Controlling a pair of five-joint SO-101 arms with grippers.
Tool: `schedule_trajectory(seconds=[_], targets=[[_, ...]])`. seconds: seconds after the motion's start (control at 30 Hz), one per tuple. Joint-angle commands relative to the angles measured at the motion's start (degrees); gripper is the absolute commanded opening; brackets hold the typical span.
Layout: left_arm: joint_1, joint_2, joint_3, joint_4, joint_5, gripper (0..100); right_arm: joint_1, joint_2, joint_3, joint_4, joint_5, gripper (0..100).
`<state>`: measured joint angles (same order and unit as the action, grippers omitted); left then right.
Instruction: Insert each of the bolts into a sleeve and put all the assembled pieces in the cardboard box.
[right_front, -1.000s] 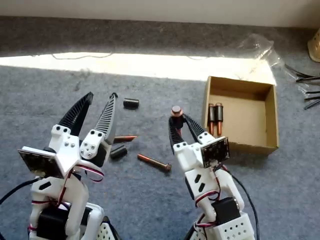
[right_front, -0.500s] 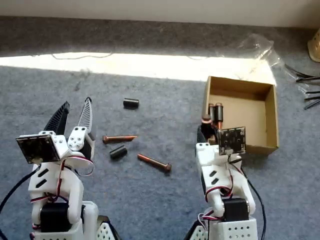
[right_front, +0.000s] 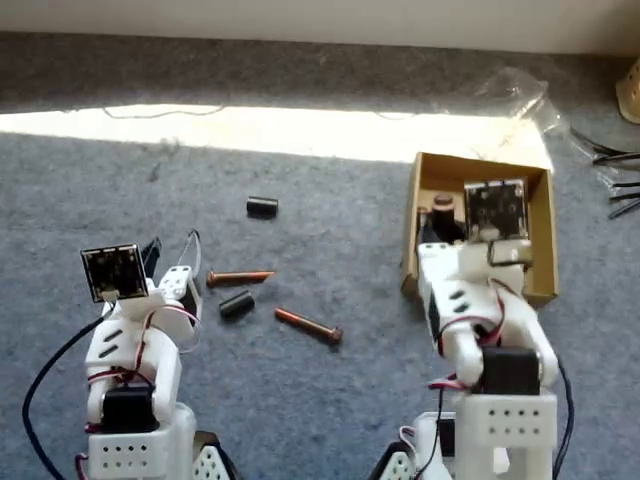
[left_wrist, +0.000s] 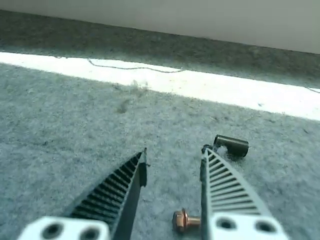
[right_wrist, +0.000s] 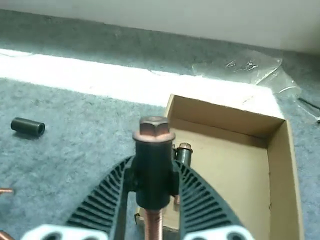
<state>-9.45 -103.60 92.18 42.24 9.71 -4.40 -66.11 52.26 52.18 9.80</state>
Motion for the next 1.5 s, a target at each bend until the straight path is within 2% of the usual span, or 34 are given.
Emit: schedule_trajectory(seconds=[0.0, 0.1, 0.27, 0.73, 1.0, 1.23, 1.33, 1.47], targets=[[-0.4, -0.66, 0.13, 0.18, -0.35, 17, 3.12, 15.08, -8.75, -0.92, 1.41, 0.4], [-0.4, -0.66, 0.92, -0.09, -0.35, 15, 7.6, 25.63, -13.14, -5.23, 1.14, 0.5], [-0.4, -0.66, 0.75, -0.09, -0.44, 1, 11.3, 41.36, -19.74, -9.63, 1.41, 0.6], [-0.4, -0.66, 1.01, -0.09, -0.44, 1, 11.38, 73.27, -39.78, -9.45, 1.23, 0.6], [-0.4, -0.66, 1.54, -0.09, -0.44, 1, 11.12, 78.55, -41.98, -9.45, 1.49, 1.2], [-0.4, -0.66, 1.54, -0.09, -0.44, 1, 11.03, 78.37, -41.8, -9.45, 1.41, 18.5], [-0.4, -0.66, 1.54, -0.09, -0.44, 1, 11.12, 78.2, -41.98, -9.27, 1.41, 18.7], [-0.48, -0.66, 1.63, -0.09, -0.44, 1, 10.24, 76.0, -43.82, -3.47, 1.49, 18.7]])
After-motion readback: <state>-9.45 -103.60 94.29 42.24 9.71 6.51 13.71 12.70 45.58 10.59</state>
